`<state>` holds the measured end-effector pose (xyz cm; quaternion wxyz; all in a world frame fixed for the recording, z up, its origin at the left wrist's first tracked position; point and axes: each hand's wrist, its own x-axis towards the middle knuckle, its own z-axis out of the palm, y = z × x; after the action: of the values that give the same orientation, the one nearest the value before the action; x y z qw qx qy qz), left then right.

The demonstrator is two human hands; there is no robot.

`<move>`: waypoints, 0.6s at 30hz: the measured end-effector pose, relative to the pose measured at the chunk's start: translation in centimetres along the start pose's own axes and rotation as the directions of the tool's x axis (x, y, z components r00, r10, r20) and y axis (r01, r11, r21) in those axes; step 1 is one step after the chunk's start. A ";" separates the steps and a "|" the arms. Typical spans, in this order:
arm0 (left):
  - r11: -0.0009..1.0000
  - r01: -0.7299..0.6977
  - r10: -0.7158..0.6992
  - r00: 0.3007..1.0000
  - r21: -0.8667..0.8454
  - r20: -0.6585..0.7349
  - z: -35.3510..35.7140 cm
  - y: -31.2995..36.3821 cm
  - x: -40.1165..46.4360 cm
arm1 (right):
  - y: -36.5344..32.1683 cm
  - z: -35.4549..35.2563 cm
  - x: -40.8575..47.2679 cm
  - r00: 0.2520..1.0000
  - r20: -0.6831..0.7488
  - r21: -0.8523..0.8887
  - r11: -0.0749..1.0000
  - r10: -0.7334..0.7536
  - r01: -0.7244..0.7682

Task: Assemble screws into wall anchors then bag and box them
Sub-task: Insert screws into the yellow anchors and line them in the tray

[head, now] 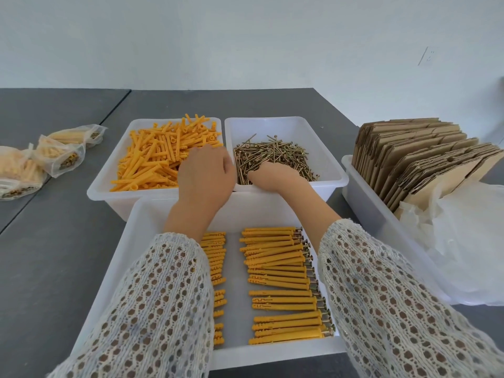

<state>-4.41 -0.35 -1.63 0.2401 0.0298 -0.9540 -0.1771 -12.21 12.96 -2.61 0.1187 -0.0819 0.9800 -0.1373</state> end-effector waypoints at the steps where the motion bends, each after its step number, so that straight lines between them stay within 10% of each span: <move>1: 0.997 0.055 -0.056 0.998 0.058 0.013 0.3 -0.4 0.0 | 0.0 0.0 -0.1 1.000 -0.008 -0.004 1.000 -0.006 0.006; 6: 0.950 0.243 -0.278 0.944 0.196 0.180 1.1 -1.6 -0.1 | 0.4 0.2 -0.2 0.991 -0.125 0.051 0.998 -0.038 0.045; 18: 0.975 0.147 -0.183 0.957 0.166 0.225 1.6 -2.5 0.5 | 0.4 0.8 -0.3 0.887 -0.457 0.299 0.929 -0.062 0.219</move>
<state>-5.61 -2.26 -3.59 0.1051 0.1056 -0.9806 -0.1276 -11.76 13.17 -3.39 -0.1035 -0.0985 0.9335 -0.3289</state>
